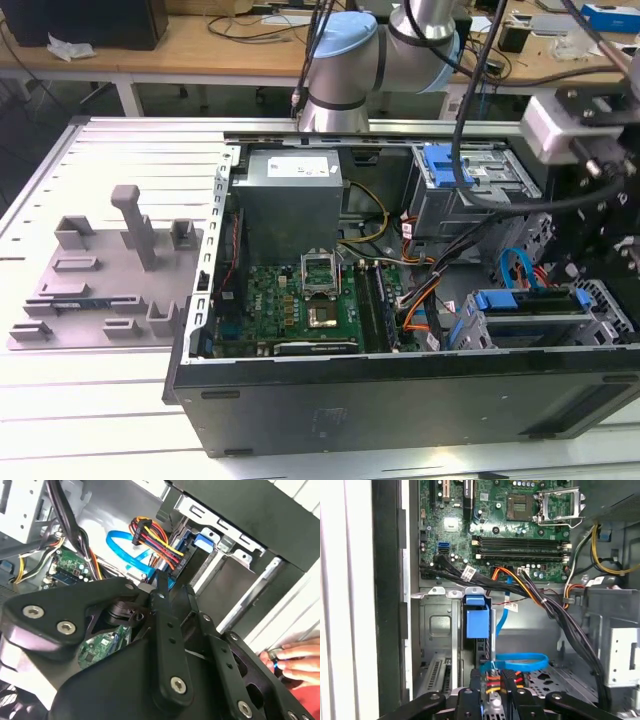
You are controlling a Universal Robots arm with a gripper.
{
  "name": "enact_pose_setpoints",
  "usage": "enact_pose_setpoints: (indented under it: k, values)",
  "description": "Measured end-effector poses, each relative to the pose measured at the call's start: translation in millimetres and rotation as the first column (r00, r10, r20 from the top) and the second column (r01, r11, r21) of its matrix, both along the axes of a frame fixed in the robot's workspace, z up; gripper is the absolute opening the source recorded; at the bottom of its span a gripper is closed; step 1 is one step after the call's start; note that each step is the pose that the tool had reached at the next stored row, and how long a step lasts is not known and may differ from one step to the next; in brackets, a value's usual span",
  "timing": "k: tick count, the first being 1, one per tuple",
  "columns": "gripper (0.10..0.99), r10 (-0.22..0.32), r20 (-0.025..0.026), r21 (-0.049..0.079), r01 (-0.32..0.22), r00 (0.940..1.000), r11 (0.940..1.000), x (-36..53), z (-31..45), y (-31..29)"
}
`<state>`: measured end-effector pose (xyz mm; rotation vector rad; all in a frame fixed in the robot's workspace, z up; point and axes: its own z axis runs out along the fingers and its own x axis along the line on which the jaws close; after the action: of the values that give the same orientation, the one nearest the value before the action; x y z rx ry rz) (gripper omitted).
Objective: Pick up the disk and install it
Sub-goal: 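Insert the second disk wire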
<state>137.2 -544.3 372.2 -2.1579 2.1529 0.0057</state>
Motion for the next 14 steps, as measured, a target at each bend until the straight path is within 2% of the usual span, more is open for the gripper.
enact_pose_setpoints:
  k: [3, 6, 7, 9, 14]
  values:
    - [0.282, 0.0, 0.005, -0.014, 0.0, 1.0, 0.9999, -0.3, 13.9, 6.3]
    - [0.106, 0.0, 0.0112, -0.027, 0.0, 0.9999, 0.9996, -0.6, 24.3, 11.5]
    - [0.106, 0.0, 0.0136, -0.033, 0.0, 0.9999, 0.9994, -0.8, 27.1, 13.5]
    - [0.106, 0.0, 0.0155, -0.046, 0.0, 0.9999, 0.9989, -0.9, 29.7, 17.1]
    - [0.106, 0.001, 0.0156, -0.052, 0.0, 0.9999, 0.9987, -0.9, 29.7, 17.9]
